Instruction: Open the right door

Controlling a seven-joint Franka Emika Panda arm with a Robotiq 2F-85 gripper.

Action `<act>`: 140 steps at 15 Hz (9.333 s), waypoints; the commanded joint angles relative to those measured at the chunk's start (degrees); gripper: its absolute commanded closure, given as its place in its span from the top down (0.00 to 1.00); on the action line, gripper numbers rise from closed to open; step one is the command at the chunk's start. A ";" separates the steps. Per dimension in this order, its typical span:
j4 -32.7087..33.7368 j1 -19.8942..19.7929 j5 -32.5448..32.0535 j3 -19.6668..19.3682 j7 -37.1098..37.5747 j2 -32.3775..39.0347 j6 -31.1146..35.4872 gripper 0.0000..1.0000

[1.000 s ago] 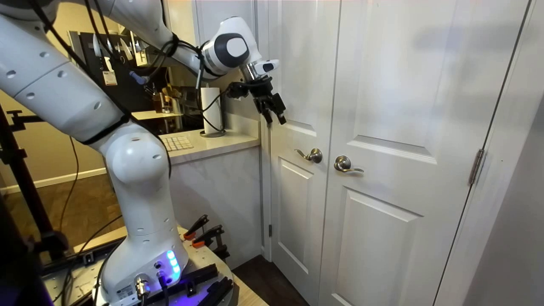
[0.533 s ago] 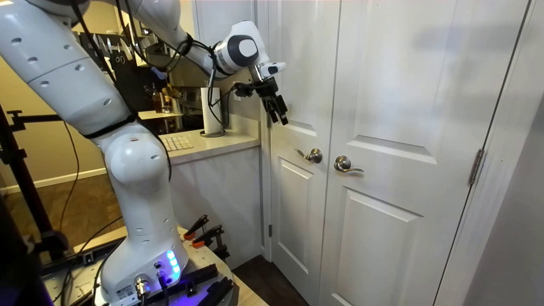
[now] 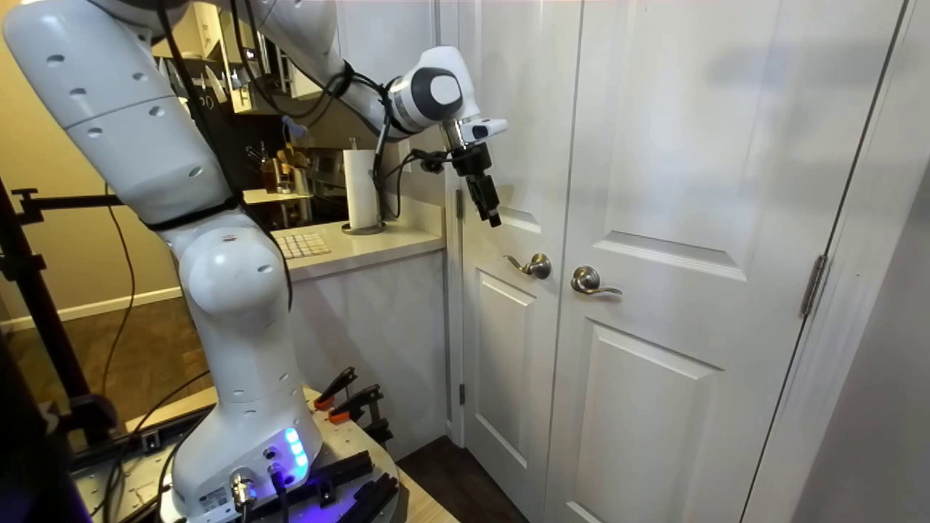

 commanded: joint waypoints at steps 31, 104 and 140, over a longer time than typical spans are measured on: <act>9.32 0.46 -14.06 -11.99 36.70 20.71 8.06 1.00; 3.04 -4.09 -25.58 -25.28 36.32 15.07 28.40 1.00; -0.61 -2.49 -20.70 -22.39 37.44 24.75 36.45 1.00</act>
